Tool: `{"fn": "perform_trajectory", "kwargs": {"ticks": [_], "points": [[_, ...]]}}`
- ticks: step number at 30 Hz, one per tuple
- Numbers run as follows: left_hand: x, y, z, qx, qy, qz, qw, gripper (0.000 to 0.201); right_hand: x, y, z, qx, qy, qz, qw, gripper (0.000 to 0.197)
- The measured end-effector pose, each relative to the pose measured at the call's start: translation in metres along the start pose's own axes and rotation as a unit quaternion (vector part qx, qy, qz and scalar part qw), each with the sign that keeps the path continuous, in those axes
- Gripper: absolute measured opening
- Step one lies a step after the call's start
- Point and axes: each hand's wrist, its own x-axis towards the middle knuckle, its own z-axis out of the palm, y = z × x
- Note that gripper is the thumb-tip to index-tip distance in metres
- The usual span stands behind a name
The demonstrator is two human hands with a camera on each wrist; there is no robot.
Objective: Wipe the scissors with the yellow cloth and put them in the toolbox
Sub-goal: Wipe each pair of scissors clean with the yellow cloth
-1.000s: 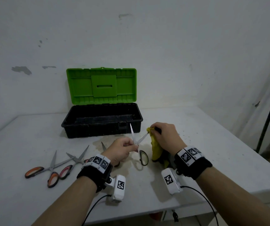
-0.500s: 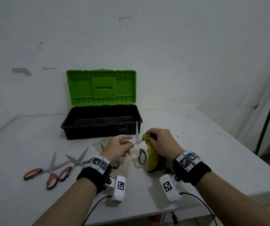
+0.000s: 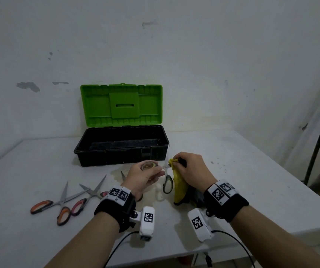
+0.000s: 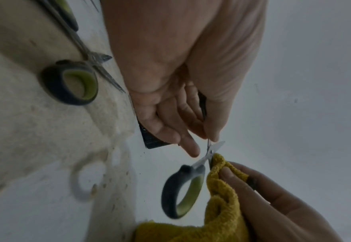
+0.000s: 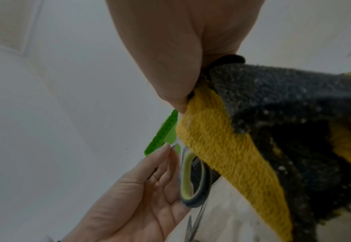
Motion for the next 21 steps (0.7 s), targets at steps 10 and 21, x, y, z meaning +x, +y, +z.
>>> {"fn": "perform_trajectory", "kwargs": {"ticks": [10,21], "points": [[-0.002,-0.005,0.01,-0.07,0.035,-0.024,0.997,0.015,-0.002,-0.006,-0.001,0.025,0.016,-0.018,0.999,0.013],[-0.006,-0.003,0.016,-0.024,0.031,0.019,0.999,0.023,0.004,-0.014,0.007,0.019,-0.015,-0.117,0.993,0.013]]}}
